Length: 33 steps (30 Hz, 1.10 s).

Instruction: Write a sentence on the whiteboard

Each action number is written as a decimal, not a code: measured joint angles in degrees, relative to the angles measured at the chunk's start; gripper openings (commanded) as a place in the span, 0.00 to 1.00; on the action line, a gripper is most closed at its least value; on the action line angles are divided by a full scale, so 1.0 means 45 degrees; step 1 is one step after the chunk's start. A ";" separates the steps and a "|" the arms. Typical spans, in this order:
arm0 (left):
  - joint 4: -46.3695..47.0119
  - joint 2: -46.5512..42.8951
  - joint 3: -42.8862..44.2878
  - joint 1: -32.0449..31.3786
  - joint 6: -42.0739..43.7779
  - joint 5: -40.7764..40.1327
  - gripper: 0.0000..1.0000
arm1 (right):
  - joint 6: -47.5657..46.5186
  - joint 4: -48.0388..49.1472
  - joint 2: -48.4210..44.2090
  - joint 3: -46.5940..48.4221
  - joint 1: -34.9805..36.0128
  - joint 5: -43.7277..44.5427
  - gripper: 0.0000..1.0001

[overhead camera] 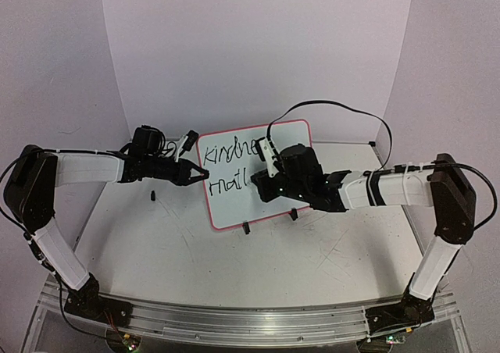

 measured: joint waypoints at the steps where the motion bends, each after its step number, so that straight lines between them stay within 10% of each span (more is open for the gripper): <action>1: 0.0000 0.0000 0.0000 0.0000 0.0000 0.0000 0.00 | 0.0009 0.0000 -0.0002 -0.0009 0.0000 0.0006 0.00; 33: -0.0005 -0.0005 0.0000 0.0000 0.0005 0.0010 0.00 | -0.0274 -0.0003 -0.0036 0.1038 -0.0034 -0.0194 0.00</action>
